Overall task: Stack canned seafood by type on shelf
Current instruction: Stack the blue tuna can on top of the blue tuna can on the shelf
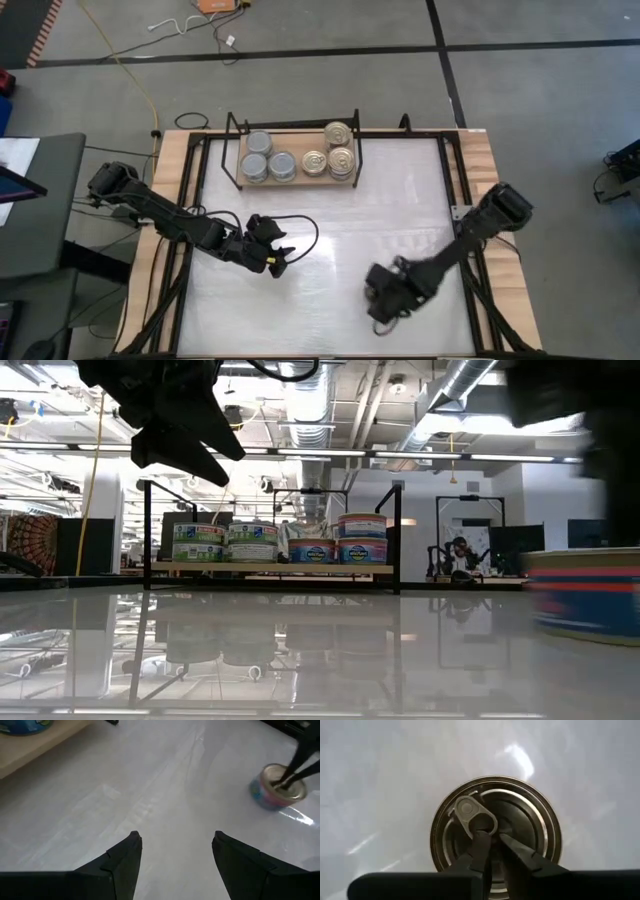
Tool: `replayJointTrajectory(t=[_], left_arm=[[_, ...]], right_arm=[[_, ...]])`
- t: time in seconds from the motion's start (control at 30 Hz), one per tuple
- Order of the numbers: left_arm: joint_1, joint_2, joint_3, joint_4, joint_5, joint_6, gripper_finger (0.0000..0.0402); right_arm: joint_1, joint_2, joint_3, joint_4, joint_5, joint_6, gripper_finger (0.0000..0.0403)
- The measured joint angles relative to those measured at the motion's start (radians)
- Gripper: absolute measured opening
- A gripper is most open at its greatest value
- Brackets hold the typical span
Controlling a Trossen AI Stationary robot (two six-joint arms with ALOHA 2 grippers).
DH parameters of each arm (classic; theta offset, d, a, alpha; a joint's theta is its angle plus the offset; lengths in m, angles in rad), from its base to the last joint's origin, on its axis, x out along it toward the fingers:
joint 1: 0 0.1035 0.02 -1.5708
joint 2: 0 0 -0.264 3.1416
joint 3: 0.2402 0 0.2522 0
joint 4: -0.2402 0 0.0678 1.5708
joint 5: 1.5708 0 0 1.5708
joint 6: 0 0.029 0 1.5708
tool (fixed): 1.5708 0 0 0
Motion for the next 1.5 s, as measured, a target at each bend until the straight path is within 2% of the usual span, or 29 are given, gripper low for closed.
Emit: replayJointTrajectory(t=[0.17,0.3,0.57,0.77,1.03,1.17,1.37,1.5], left_arm=[[0.022,0.000,0.000,0.000,-0.036,0.000,0.0230],[0.039,0.002,0.000,0.000,-0.036,-0.042,0.0230],[0.041,0.002,0.000,-0.002,-0.036,-0.068,0.0230],[0.045,0.002,0.000,-0.002,-0.036,-0.068,0.0230],[0.055,0.002,0.000,-0.003,-0.037,-0.070,0.0230],[0.055,0.002,0.000,-0.002,-0.033,-0.072,0.0230],[0.055,0.002,0.000,-0.001,0.011,-0.083,0.0230],[0.055,0.002,0.000,0.000,0.011,-0.214,0.0230]], right_arm=[[-0.110,0.004,-0.004,0.070,0.082,-0.253,0.0079],[-0.180,0.004,-0.003,0.131,0.060,-0.376,0.0079],[-0.273,-0.019,0.047,0.134,0.044,-0.573,0.0079],[-0.350,-0.111,0.055,0.171,0.050,-0.624,0.0079],[-0.357,-0.302,0.023,0.156,0.064,-0.624,0.0079],[-0.318,-0.426,-0.078,0.142,0.123,-0.508,0.0079],[-0.227,-0.613,-0.233,0.131,0.127,-0.290,0.0079],[-0.178,-0.683,-0.297,0.113,0.127,-0.203,0.0079]])
